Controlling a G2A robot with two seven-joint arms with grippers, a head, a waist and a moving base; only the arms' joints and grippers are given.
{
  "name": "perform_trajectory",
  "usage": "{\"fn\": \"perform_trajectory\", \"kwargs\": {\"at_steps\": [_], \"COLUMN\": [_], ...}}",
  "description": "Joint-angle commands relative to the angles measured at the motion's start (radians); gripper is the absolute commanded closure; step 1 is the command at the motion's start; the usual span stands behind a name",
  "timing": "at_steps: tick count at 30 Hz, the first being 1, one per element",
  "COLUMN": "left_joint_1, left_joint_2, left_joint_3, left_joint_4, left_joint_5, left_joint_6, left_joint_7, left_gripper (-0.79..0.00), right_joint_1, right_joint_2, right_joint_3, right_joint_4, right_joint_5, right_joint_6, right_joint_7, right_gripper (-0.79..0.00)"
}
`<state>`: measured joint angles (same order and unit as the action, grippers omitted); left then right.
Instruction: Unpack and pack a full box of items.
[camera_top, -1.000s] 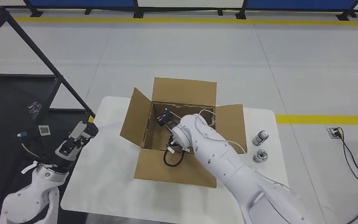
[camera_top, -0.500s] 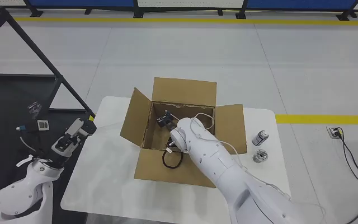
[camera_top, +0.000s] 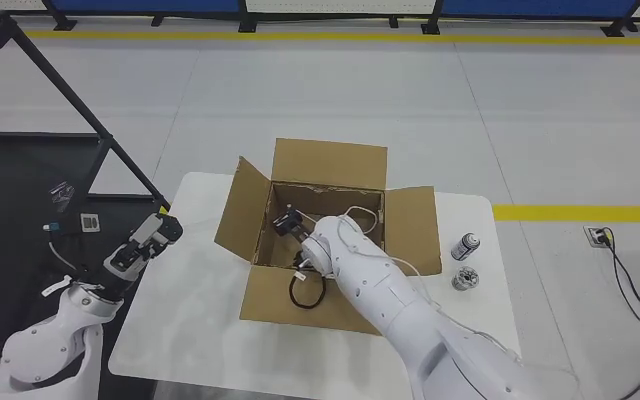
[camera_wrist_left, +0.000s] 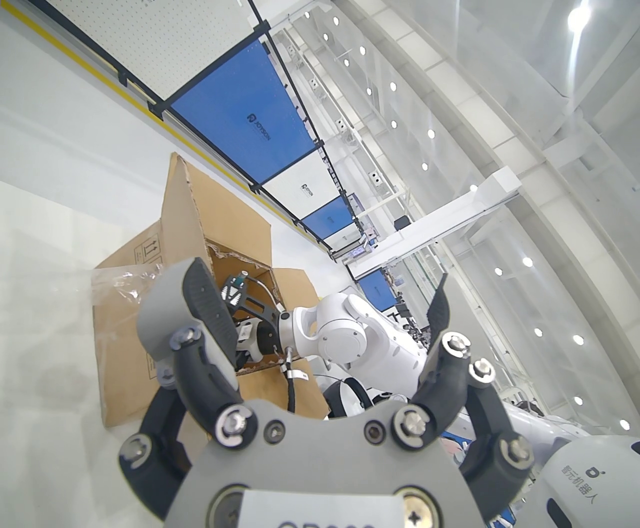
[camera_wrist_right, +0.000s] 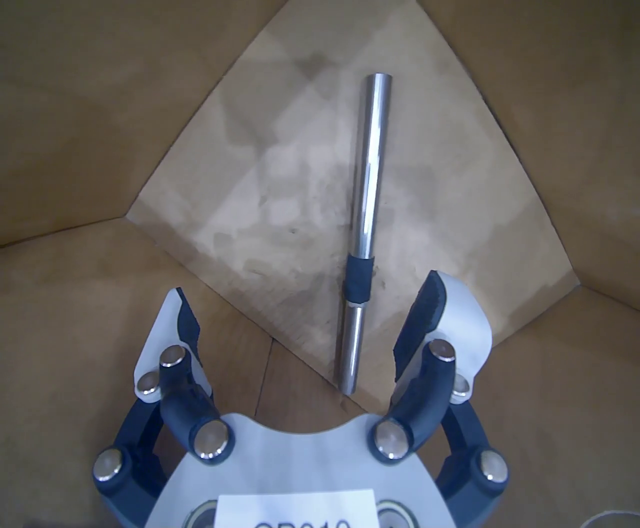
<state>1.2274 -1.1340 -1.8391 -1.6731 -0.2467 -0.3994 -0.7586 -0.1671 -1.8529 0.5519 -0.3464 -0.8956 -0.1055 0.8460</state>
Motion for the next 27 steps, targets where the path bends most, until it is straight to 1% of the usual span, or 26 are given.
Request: {"fn": "perform_trajectory", "kwargs": {"at_steps": [1,8,18,20,21,23,27], "left_joint_1": [0.002,0.007,0.011,0.011,0.012,0.014,0.018], "left_joint_2": [0.001,0.005,0.010,0.012,0.012,0.013,0.016], "left_joint_3": [0.002,0.020,0.030,0.032,0.033,0.034,0.034], "left_joint_4": [-0.002,-0.011,-0.011,-0.011,-0.011,-0.011,-0.012], "left_joint_5": [0.002,0.007,0.004,0.004,0.004,0.001,-0.001], "left_joint_6": [0.002,0.002,-0.007,-0.008,-0.009,-0.012,-0.016], "left_joint_7": [0.009,0.038,0.064,0.068,0.071,0.073,0.081], "left_gripper": [-0.785,-0.785,-0.785,-0.785,-0.785,-0.785,-0.785], "right_joint_1": [-0.003,-0.024,-0.096,-0.110,-0.117,-0.135,-0.150], "right_joint_2": [0.006,0.036,0.098,0.116,0.126,0.143,0.177], "right_joint_3": [0.007,0.036,0.080,0.101,0.112,0.129,0.172], "right_joint_4": [-0.019,-0.118,-0.328,-0.371,-0.390,-0.429,-0.445], "right_joint_5": [0.000,-0.008,-0.072,-0.104,-0.130,-0.169,-0.259], "right_joint_6": [-0.018,-0.065,-0.091,-0.063,-0.032,-0.013,0.046], "right_joint_7": [0.007,0.059,0.197,0.200,0.200,0.215,0.249], "right_gripper": [-0.785,-0.785,-0.785,-0.785,-0.785,-0.785,-0.785]}}
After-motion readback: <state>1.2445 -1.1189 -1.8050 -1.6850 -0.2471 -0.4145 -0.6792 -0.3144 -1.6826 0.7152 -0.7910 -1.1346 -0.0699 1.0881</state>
